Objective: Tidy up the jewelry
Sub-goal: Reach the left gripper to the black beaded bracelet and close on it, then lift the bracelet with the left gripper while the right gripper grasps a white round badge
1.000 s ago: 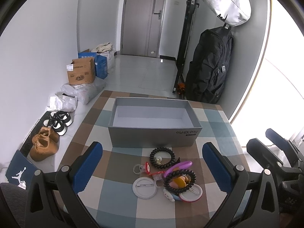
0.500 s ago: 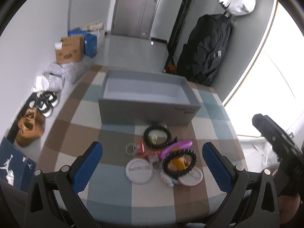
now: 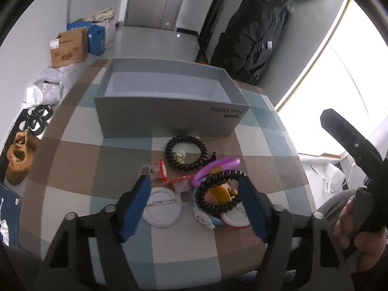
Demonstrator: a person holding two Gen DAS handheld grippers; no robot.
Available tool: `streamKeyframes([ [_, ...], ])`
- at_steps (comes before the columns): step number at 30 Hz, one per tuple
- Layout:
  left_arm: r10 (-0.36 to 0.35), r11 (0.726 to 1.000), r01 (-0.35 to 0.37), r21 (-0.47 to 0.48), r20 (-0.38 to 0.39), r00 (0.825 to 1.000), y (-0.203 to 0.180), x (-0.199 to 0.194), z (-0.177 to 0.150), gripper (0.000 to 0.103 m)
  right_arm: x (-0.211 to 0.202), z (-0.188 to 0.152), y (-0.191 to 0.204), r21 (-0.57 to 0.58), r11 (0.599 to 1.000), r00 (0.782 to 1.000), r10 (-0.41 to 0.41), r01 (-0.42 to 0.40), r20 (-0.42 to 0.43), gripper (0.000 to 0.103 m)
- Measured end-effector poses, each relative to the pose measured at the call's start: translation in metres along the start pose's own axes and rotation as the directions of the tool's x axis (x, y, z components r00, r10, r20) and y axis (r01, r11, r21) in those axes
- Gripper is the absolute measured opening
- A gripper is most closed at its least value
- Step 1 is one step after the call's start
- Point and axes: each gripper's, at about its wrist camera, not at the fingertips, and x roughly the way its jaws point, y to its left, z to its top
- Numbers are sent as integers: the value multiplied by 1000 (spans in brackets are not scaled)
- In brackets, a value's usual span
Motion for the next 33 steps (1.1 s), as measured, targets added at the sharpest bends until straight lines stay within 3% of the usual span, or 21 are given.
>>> streamKeyframes([
  [6,-32,999,32,14,-14,999,-1,0,-1,24,1,1,-1,12,1000,1000,0,0,4,103],
  [12,-24,999,25,25,-16,1000,-1,-1,-1,8,0,1,-3,21,1000,1000,0,-1,5,103],
  [24,-36,999,36,38,12,999,-3,-9,2,5,1,-2,-5,16,1000,1000,-10,10,-20,103],
  [29,-64,998,63,20,50,997,1,-18,6,5,10,-7,-4,16,1000,996,2,-1,-88,103],
  [33,-102,995,103,-14,96,990,7,-28,11,5,18,-16,-5,54,997,984,67,-59,-167,103],
])
